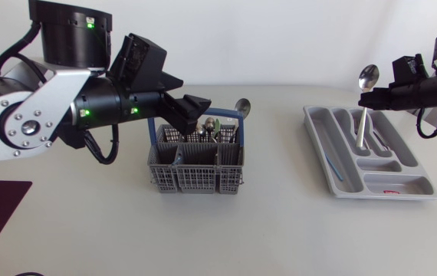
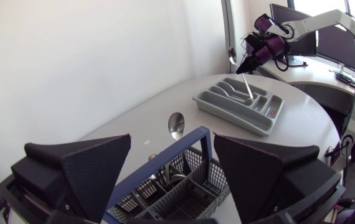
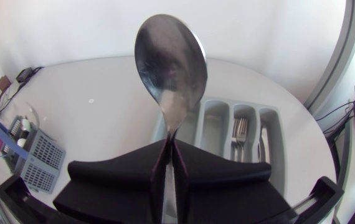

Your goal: Sort the cutlery from the basket into the organizer compartments.

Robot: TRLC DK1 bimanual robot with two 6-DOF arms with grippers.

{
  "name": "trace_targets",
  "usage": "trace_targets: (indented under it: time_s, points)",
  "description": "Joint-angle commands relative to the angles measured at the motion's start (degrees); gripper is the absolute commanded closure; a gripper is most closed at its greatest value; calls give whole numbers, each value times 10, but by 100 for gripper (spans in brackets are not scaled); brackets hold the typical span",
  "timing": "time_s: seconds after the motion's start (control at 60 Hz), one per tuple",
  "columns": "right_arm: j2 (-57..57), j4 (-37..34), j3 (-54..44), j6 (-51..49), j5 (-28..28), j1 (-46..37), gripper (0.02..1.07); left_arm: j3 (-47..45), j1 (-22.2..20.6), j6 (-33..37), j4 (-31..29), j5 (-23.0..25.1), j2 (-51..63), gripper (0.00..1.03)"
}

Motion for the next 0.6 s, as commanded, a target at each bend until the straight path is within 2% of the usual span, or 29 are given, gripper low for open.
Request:
trace_targets:
  time_s: [0.0,0.2,0.583]
  points:
    - [50,-15,49,-20,13,-11,101,-17,-6,23,-7,-9,-9,11]
    - [133,-32,117,-34,48,-16,101,-36,-14,57,-9,-19,-13,11]
    - [246,-35,180,-31,67,-7,101,-62,-15,78,-8,-19,-26,11]
